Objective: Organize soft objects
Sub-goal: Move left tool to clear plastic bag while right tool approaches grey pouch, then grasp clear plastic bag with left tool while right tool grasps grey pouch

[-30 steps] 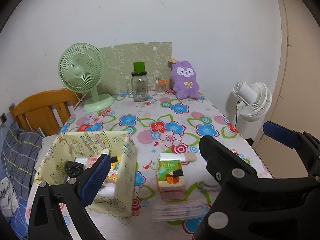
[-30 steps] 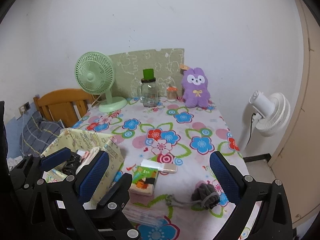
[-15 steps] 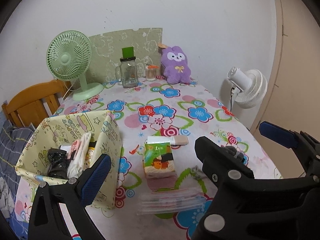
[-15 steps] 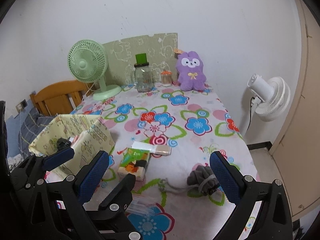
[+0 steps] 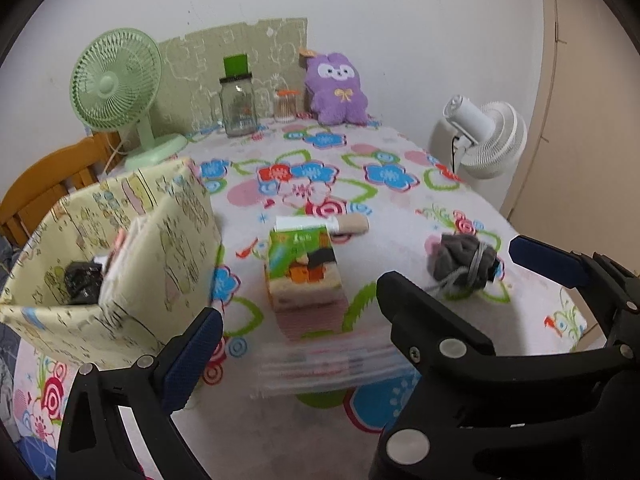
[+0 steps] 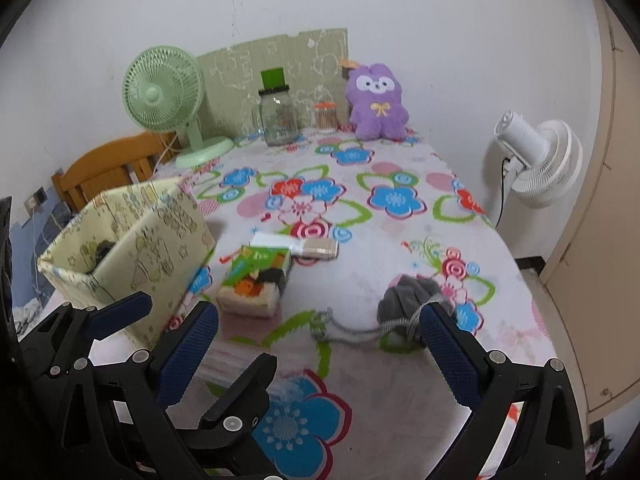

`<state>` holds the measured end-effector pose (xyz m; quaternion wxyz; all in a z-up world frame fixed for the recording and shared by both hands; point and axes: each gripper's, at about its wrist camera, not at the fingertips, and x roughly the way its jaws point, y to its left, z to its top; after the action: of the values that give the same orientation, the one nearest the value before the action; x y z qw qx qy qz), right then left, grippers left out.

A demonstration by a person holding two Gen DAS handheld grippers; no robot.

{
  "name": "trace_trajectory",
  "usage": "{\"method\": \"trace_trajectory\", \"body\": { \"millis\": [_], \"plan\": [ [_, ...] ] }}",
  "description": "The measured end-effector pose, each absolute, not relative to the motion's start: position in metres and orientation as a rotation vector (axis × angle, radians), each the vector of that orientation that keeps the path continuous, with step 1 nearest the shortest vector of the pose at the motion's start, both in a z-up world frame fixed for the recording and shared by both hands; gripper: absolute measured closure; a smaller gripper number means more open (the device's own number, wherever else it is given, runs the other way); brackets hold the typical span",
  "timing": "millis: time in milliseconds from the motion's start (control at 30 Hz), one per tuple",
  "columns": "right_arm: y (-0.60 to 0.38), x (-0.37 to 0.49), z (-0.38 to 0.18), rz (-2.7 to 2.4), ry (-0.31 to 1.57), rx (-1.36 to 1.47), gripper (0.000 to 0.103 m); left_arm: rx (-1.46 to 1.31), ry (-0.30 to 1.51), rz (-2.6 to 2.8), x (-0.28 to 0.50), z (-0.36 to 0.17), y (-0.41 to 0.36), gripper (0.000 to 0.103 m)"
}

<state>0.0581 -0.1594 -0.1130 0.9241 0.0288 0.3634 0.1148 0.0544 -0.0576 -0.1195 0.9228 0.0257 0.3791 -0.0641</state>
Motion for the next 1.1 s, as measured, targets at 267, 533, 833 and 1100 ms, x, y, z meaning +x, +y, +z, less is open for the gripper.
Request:
{"method": "trace_trajectory", "body": {
  "millis": [267,533,833,1100],
  "plan": [
    [-0.156,0.057,-0.133,0.211,0.787,0.06,0.001,0.083,0.837,-0.151,0.051,-0.143,-0.056,0.001],
    [-0.154,0.061,-0.148,0.201,0.833,0.05,0.001,0.074,0.883,-0.141,0.056,-0.159,-0.052,0.001],
    [-0.163,0.07,-0.151,0.171,0.847,0.059,0.001,0.095,0.878,-0.139,0.067,-0.162,-0.059,0.001],
    [-0.173,0.081,-0.153,0.157,0.848,0.064,0.001,0.12,0.862,-0.133,0.077,-0.16,-0.069,0.001]
  ]
}}
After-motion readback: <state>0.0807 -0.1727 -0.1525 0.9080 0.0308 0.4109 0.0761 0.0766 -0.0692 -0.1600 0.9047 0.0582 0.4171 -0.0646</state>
